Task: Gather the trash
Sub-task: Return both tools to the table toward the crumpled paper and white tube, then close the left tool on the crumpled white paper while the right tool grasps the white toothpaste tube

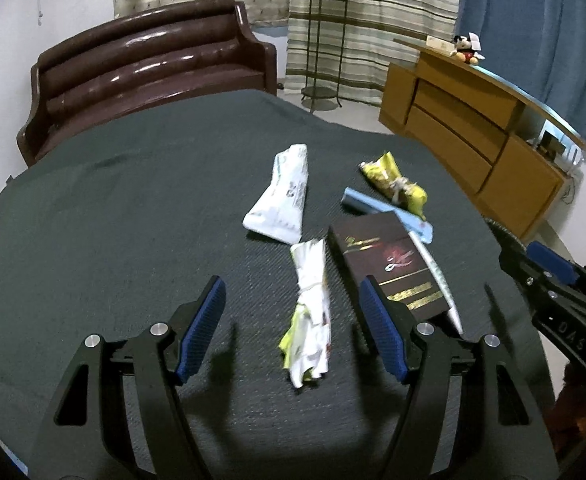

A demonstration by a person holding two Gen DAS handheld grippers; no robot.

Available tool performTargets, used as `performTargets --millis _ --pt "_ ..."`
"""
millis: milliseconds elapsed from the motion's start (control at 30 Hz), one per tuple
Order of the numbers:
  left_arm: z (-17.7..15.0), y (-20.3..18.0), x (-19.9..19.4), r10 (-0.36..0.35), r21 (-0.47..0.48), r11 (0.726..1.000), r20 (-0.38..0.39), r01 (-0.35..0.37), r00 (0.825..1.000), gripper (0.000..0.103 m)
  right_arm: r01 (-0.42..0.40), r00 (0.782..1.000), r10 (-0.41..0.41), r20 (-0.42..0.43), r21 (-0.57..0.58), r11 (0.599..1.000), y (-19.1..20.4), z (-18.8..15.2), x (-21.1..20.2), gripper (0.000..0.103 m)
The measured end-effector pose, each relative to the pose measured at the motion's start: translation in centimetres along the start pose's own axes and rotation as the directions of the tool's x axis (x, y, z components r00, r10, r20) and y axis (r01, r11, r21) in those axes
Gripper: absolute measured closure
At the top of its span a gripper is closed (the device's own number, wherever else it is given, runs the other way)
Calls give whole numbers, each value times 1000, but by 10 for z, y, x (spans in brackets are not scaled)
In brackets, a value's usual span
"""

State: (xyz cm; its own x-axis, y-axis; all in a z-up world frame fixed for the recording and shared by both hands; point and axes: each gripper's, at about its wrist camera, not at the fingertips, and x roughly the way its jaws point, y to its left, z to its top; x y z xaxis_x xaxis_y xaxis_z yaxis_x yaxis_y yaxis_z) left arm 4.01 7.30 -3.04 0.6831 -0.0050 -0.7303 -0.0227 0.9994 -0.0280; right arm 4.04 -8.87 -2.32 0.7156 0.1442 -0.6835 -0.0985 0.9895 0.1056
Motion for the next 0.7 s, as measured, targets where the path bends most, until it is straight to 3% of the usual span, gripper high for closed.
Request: performTargets --millis 367,667,700 --pt "-7 3 13 6 3 1000 -49 -6 999 38 -10 1000 9 -18 -19 1000 13 -3 3 57" --pt "-8 -1 22 -12 51 999 -70 16 997 64 -16 1000 15 -28 -31 999 18 -1 8 57" --pt "-8 -2 22 -14 57 998 -67 18 998 73 -16 999 15 -28 -32 999 19 -1 8 57"
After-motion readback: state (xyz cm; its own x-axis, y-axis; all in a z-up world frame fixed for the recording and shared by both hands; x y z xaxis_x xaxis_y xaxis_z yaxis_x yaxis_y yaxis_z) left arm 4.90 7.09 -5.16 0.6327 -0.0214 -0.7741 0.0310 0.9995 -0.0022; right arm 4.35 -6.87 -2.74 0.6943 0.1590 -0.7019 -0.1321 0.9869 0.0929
